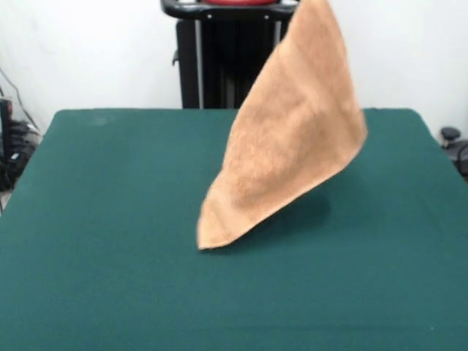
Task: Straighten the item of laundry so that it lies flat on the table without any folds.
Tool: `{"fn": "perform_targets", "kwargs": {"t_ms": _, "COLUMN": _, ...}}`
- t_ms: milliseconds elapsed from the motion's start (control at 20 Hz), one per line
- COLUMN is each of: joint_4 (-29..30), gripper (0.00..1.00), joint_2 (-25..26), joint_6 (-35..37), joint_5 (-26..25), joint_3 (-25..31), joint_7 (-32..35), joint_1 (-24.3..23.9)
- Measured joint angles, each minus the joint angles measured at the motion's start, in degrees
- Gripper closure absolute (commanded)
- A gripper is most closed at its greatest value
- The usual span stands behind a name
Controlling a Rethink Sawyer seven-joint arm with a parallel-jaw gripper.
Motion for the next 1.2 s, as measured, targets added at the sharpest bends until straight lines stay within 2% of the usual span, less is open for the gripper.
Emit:
{"fn": "perform_targets", "kwargs": {"t_ms": 150, "joint_4": -2.4, "gripper": 1.00, "joint_2": -2.4, "joint_6": 6.6, "joint_5": 0.0, "joint_3": -0.5, "joint_7": 0.0, "joint_1": -0.2}}
{"fn": "perform_targets", "kwargs": {"t_ms": 200, "joint_4": -4.8, "gripper": 1.00, "joint_2": -4.4, "joint_6": 11.9, "joint_5": 0.0, "joint_3": -0.6, "joint_7": 0.0, "joint_1": -0.7}}
{"fn": "perform_targets", "kwargs": {"t_ms": 350, "joint_4": -6.9, "gripper": 1.00, "joint_2": -6.1, "joint_6": 16.1, "joint_5": 0.0, "joint_3": -0.6, "joint_7": 0.0, "joint_1": -1.4}}
{"fn": "perform_targets", "kwargs": {"t_ms": 450, "joint_4": -10.1, "gripper": 1.00, "joint_2": -8.9, "joint_6": 21.4, "joint_5": 0.0, "joint_3": -0.6, "joint_7": 0.0, "joint_1": -3.1}}
{"fn": "perform_targets", "kwargs": {"t_ms": 850, "joint_4": -12.2, "gripper": 1.00, "joint_2": -13.6, "joint_6": 22.9, "joint_5": -0.2, "joint_3": -0.6, "joint_7": 0.0, "joint_1": -8.0}}
{"fn": "perform_targets", "kwargs": {"t_ms": 1200, "joint_4": -11.9, "gripper": 1.00, "joint_2": -16.4, "joint_6": 19.7, "joint_5": -0.5, "joint_3": -0.1, "joint_7": 0.0, "joint_1": -12.2}}
